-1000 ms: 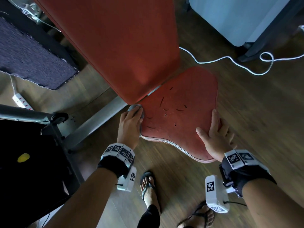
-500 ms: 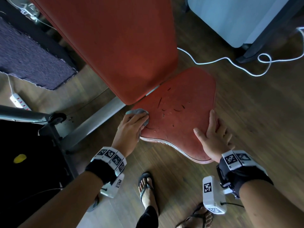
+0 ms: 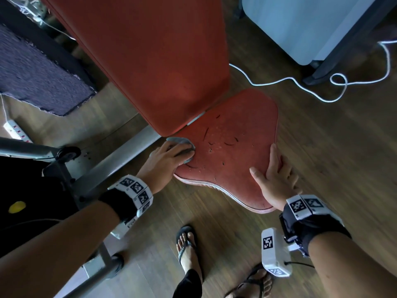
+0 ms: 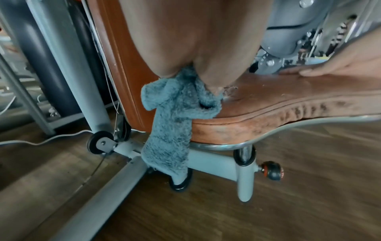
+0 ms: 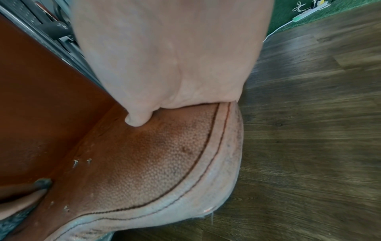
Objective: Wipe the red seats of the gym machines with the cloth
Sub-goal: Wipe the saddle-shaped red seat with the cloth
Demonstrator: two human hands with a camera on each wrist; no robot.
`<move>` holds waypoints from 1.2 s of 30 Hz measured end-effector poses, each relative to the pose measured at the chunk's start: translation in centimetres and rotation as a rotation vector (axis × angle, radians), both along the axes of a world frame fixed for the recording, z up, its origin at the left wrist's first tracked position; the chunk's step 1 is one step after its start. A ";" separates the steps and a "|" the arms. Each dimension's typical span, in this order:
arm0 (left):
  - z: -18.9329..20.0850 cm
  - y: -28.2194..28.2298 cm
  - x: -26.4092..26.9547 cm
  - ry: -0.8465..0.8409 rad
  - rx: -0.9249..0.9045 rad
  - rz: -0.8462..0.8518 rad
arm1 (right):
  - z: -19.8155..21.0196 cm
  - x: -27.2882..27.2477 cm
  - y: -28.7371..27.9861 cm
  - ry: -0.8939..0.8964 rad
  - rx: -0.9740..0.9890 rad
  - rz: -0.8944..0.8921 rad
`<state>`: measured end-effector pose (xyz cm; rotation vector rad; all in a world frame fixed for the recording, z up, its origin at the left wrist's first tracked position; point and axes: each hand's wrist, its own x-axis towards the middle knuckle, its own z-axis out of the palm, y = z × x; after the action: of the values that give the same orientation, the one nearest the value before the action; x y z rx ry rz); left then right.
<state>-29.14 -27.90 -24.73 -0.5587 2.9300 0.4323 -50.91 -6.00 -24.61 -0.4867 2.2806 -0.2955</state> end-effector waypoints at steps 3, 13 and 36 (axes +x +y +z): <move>0.3 -0.1 -0.2 0.024 -0.012 0.025 | 0.0 0.0 0.0 0.004 -0.004 -0.007; -0.1 2.5 1.5 0.088 0.016 0.233 | -0.1 -0.1 0.1 -0.013 -0.014 -0.001; -0.3 7.2 1.6 0.089 -0.051 0.415 | 0.0 -0.1 0.0 -0.019 0.007 0.001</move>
<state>-27.54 -20.72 -25.06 -1.1916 2.9058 0.4337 -50.96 -5.98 -24.61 -0.4796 2.2621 -0.2903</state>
